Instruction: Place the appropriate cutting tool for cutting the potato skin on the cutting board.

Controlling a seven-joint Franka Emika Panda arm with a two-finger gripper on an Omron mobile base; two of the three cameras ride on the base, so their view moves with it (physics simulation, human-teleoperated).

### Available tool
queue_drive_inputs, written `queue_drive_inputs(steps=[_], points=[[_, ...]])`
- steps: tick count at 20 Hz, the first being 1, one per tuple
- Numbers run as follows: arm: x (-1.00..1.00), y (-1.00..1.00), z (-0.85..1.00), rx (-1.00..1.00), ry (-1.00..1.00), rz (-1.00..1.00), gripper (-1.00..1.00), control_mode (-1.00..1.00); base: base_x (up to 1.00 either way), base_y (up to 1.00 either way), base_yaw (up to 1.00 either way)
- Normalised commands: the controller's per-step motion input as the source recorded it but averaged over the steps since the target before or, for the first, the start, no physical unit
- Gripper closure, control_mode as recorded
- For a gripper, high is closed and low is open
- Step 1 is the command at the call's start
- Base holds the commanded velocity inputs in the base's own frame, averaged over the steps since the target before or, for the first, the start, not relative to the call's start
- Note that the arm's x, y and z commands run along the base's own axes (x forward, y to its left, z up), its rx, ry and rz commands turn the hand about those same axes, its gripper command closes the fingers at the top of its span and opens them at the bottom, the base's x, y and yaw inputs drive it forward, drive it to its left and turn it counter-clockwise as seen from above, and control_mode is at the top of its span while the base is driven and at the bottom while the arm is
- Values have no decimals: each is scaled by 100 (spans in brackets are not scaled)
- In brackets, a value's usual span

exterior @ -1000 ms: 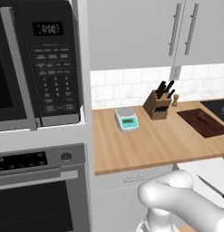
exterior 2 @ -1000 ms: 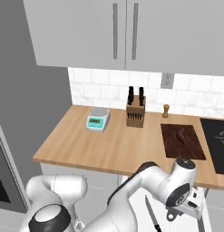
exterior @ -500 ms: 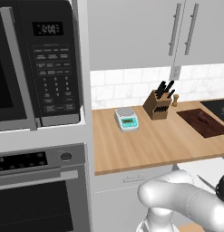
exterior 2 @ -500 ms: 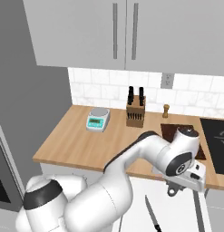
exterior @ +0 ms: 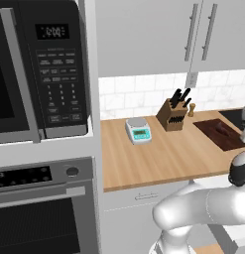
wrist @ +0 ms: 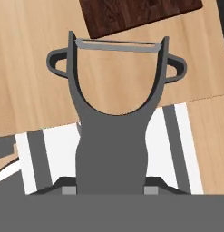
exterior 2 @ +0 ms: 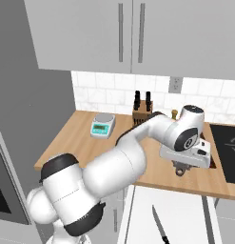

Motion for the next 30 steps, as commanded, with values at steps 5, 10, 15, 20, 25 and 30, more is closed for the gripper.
queue_drive_inputs(steps=[5,10,15,20,25,30], points=[[91,-34,-11,0,12,23,100,-100,0,0,0],[82,-13,-19,0,6,25,100,-100,0,0,0],[49,-12,-38,3,8,23,100,-100,0,0,0],[32,-6,-41,7,7,17,100,-100,0,0,0],[49,-8,-21,8,7,10,100,-100,0,0,0],[31,-1,-29,4,4,6,100,-100,0,0,0]])
